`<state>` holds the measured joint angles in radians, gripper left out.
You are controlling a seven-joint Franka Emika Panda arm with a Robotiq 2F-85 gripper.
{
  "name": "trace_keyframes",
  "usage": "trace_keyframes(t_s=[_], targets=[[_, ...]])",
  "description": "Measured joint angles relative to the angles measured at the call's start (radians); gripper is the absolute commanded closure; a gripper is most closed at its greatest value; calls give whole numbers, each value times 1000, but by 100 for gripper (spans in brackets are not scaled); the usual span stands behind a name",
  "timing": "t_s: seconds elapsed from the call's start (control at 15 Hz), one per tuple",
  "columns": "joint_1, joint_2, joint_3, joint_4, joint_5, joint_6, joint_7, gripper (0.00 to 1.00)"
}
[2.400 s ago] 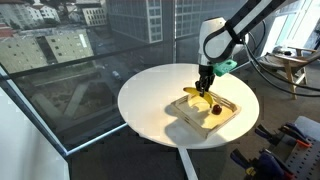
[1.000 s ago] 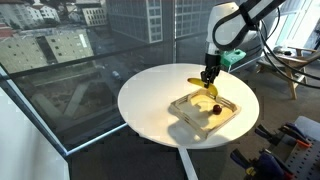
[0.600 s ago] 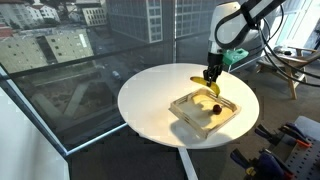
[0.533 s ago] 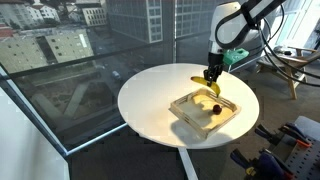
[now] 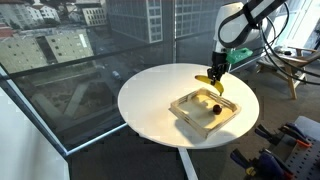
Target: Move the banana from the tray to the table
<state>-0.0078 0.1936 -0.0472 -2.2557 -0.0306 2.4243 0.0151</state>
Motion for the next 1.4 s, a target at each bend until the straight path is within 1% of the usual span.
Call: trace_keyframes(t_s=[0.8,1.4], targets=[[-43,28,-29,14,0,-36,0,84],[-69,61,-60,55,0,-45,0,84]])
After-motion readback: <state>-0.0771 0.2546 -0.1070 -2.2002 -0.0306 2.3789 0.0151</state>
